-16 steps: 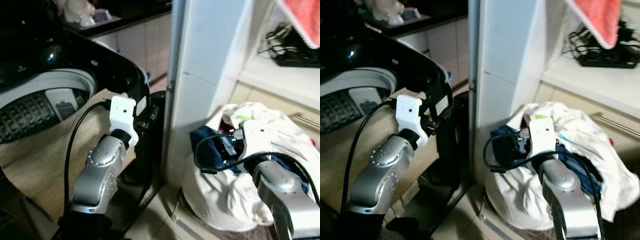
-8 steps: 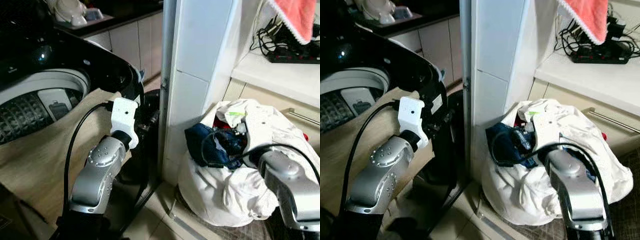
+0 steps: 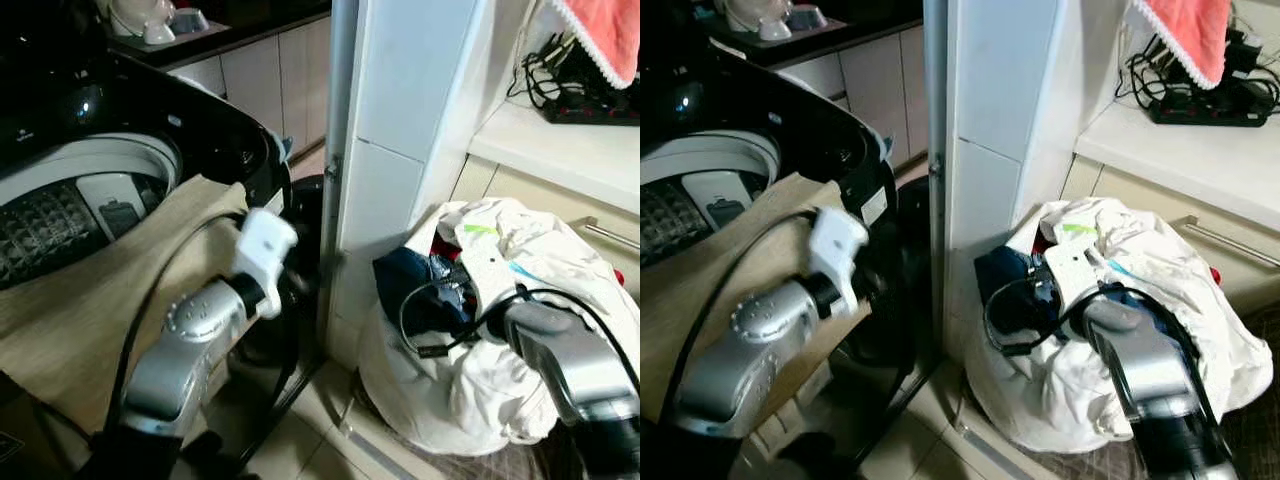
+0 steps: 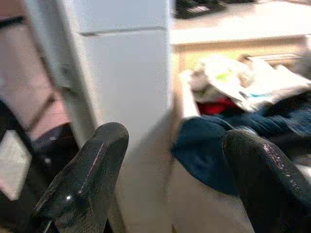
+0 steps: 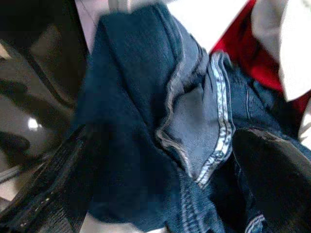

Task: Clothes washing

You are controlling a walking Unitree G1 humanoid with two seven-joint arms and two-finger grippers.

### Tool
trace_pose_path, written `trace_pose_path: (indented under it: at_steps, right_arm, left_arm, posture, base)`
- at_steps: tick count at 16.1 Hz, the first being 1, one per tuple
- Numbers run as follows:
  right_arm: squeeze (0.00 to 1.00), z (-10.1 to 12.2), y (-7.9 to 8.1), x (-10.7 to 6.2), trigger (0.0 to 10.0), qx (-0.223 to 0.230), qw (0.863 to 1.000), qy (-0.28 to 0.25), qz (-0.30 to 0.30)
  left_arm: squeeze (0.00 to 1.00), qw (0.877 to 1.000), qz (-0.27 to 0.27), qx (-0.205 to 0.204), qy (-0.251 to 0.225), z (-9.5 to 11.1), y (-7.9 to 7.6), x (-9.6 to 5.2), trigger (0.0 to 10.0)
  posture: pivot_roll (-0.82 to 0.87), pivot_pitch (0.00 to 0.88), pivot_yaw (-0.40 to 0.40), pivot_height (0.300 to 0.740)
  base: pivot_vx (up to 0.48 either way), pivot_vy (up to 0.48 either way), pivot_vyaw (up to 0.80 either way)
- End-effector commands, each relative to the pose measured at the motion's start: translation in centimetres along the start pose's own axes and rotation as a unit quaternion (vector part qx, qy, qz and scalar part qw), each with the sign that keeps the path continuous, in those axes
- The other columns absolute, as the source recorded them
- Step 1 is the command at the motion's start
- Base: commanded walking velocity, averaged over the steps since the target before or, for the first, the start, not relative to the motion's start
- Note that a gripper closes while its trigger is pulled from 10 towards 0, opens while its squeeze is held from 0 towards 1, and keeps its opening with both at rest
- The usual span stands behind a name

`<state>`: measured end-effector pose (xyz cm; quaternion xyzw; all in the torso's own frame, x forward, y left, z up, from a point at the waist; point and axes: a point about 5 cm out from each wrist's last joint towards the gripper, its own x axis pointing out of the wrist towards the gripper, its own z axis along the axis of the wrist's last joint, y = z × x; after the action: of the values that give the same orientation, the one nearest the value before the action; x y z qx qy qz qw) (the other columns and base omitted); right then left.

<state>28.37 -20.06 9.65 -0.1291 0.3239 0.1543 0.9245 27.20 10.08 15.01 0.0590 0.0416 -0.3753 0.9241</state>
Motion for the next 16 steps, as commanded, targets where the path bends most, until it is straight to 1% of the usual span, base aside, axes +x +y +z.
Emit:
trace_pose_path:
  at_steps: [1, 2, 3, 4, 5, 6, 7, 8, 10, 14, 16]
  right_arm:
    - [0.0, 0.0, -0.1, 0.6, 10.0, -0.003, 1.0, 0.001, 0.01]
    - [0.0, 0.0, -0.1, 1.5, 10.0, 0.009, 0.999, -0.005, 0.042]
    - [0.0, 0.0, -0.1, 1.8, 10.0, 0.014, 0.999, -0.009, 0.049]
    - [0.0, 0.1, -0.2, 2.1, 10.0, 0.024, 0.998, -0.011, 0.059]
    - [0.0, 0.5, -0.2, 2.7, 4.7, 0.029, 0.997, -0.022, 0.073]
    - [0.0, 0.5, -0.2, 2.8, 4.3, 0.038, 0.996, -0.024, 0.079]
    - [0.0, 0.6, -0.2, 3.1, 0.0, 0.026, 0.996, -0.018, 0.083]
    - [0.0, 0.5, -0.4, 3.2, 0.0, 0.015, 0.996, -0.007, 0.085]
    - [0.0, 0.6, -0.6, 3.1, 0.0, 0.013, 0.996, 0.003, 0.086]
    - [0.0, 0.0, -1.7, 2.5, 0.0, 0.036, 0.994, 0.021, 0.106]
    - [0.0, -0.1, -2.0, 2.3, 0.0, 0.038, 0.993, 0.023, 0.106]
  left_arm:
    - [0.0, 1.0, -0.012, 0.009, -0.004, 0.4, -0.2, -0.1, 10.0]
    - [0.0, 1.0, -0.02, 0.007, -0.008, 0.5, -0.1, 0.0, 10.0]
    - [0.0, 1.0, -0.028, 0.007, -0.007, 0.5, -0.2, 0.0, 10.0]
    - [0.0, 0.999, -0.048, 0.008, -0.006, 0.6, -0.4, -0.1, 10.0]
    - [0.0, 0.997, -0.076, 0.008, -0.005, 0.7, -0.8, -0.3, 10.0]
    - [0.0, 0.997, -0.082, 0.007, -0.005, 0.7, -0.9, -0.4, 10.0]
    - [0.0, 0.996, -0.086, 0.011, -0.001, 0.6, -0.9, -0.5, 10.0]
    - [0.0, 0.996, -0.084, 0.014, 0.001, 0.6, -0.8, -0.5, 10.0]
    - [0.0, 0.996, -0.083, 0.014, 0.001, 0.6, -0.8, -0.6, 10.0]
    - [0.0, 0.995, -0.102, 0.014, 0.003, 0.7, -0.9, -0.7, 10.0]
    - [0.0, 0.995, -0.103, 0.015, 0.003, 0.8, -0.8, -0.7, 10.0]
  posture:
    - [-0.12, 0.0, 0.011, 0.74]
    - [-0.12, 0.0, 0.015, 0.74]
    - [-0.11, 0.0, 0.017, 0.74]
    - [-0.11, 0.0, 0.018, 0.74]
    - [-0.11, 0.0, 0.017, 0.74]
    - [-0.11, 0.0, 0.017, 0.74]
    - [-0.1, 0.0, 0.013, 0.74]
    - [-0.1, 0.0, 0.012, 0.74]
    - [-0.1, 0.0, 0.01, 0.74]
    - [-0.11, 0.0, 0.017, 0.74]
    - [-0.11, 0.0, 0.018, 0.74]
  base:
    - [0.0, 0.0, 0.0]
    - [0.0, 0.0, 0.0]
    - [0.0, 0.0, 0.0]
    - [0.0, 0.0, 0.0]
    - [0.0, 0.0, 0.0]
    - [0.0, 0.0, 0.0]
    - [0.0, 0.0, 0.0]
    - [0.0, 0.0, 0.0]
    - [0.0, 0.0, 0.0]
    - [0.0, 0.0, 0.0]
    - [0.0, 0.0, 0.0]
